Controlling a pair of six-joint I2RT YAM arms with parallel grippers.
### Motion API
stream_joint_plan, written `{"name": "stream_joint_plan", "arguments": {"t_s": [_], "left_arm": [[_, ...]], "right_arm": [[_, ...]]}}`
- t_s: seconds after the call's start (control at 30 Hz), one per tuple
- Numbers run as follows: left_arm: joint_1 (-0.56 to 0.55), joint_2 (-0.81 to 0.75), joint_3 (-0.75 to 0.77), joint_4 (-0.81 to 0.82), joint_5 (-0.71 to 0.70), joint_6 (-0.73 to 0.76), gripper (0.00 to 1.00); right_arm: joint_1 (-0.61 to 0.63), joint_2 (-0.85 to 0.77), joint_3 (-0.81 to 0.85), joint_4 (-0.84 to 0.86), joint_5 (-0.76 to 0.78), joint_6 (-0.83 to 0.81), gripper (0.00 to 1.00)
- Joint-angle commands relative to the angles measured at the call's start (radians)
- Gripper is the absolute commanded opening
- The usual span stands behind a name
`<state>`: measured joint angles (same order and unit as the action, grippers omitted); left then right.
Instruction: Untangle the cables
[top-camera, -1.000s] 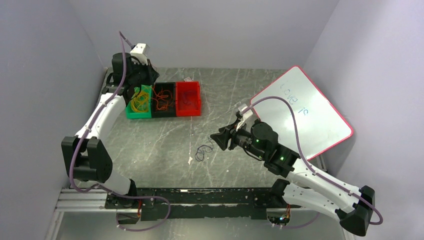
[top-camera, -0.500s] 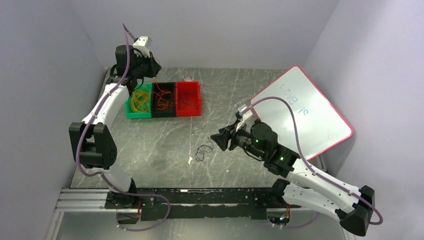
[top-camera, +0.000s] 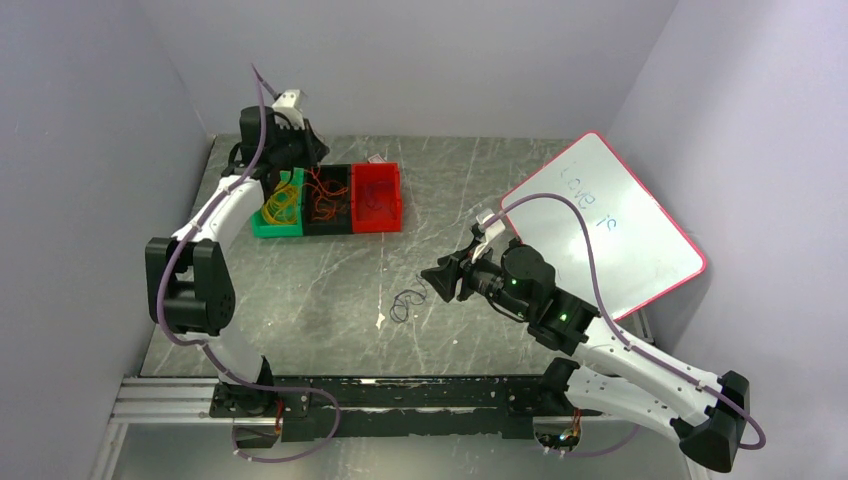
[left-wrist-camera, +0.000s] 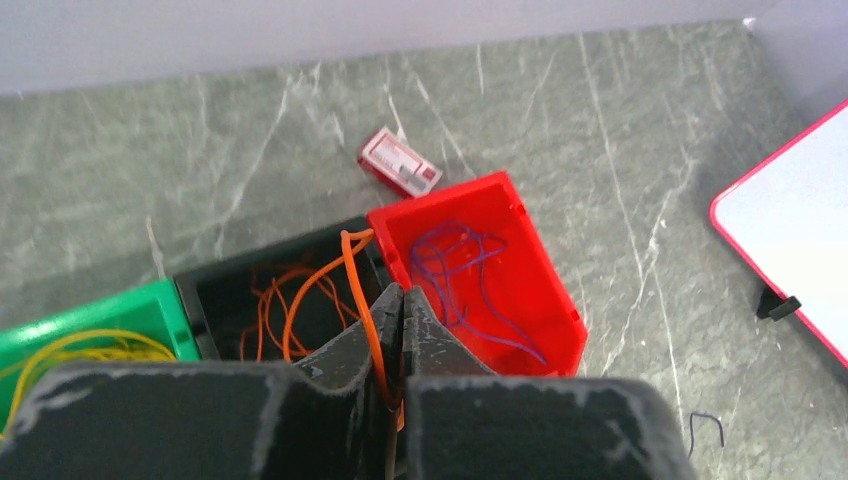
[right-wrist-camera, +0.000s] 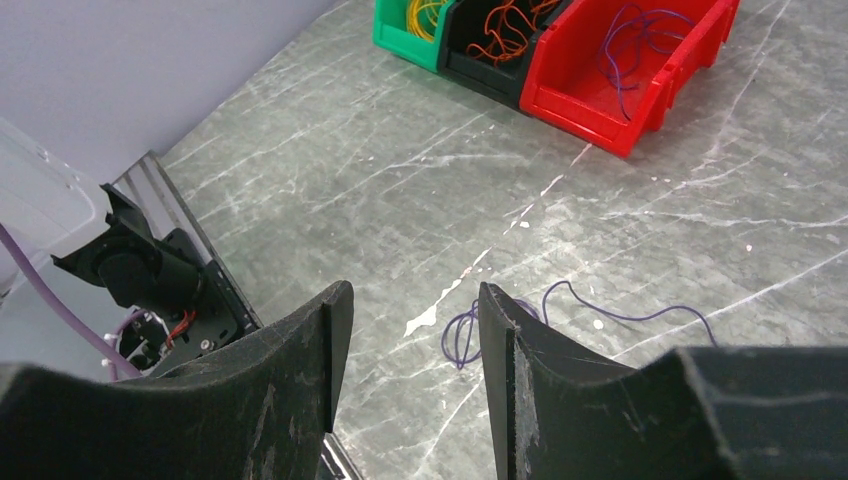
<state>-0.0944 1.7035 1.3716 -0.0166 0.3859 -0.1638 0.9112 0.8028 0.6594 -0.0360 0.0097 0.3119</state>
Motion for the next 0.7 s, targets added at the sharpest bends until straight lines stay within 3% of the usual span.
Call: {"name": "stream_joint_plan", "arguments": {"t_s": [0.0,0.67], "left_arm": [[0.008,-0.032,-0.060,0.059,-0.040,-0.027,0.07],[-0.017,0.154,-0.043,-0.042,-0.088,-0.026,0.07]], "right_arm": [[0.003,-0.010,-0.017,-0.010,-0.008,0.006,0.53],[0.004,-0.003,-0.023,0.005,-0.024,0.017,0.53]]}}
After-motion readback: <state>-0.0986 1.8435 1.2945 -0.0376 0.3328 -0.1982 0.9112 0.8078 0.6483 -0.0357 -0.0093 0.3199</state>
